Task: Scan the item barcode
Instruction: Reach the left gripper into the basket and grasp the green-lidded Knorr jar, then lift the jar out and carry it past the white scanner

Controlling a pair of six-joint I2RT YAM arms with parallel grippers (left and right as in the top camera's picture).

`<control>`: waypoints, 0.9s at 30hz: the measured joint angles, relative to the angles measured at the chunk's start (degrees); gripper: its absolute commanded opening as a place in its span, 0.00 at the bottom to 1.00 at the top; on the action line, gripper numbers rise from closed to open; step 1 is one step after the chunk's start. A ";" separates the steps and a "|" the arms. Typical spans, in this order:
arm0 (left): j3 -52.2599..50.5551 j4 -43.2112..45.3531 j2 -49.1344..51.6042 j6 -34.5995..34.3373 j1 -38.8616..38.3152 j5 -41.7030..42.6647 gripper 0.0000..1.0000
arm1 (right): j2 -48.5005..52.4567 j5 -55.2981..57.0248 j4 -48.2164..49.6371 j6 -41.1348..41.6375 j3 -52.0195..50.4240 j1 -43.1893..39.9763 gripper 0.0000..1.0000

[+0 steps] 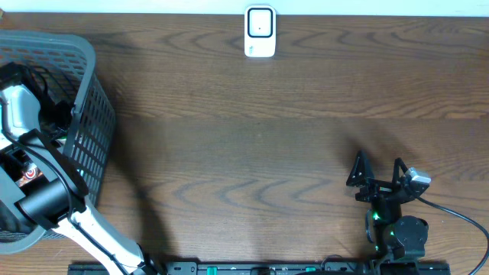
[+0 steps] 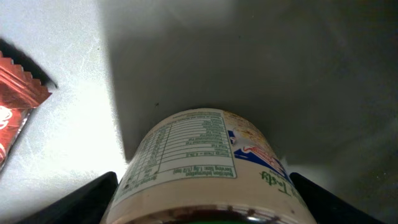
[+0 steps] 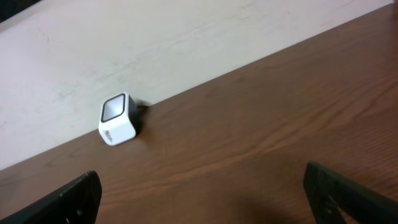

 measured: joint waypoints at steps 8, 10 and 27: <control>0.00 -0.37 0.00 0.24 0.00 -0.02 0.61 | 0.00 0.00 0.00 0.02 0.00 0.00 0.99; 0.02 -0.98 0.00 0.24 0.00 -0.02 0.61 | 0.00 0.00 0.00 0.00 0.00 0.00 0.99; 25.03 -16.74 -9.42 0.24 0.07 10.21 0.67 | 0.00 -0.02 0.00 0.00 0.00 0.00 0.99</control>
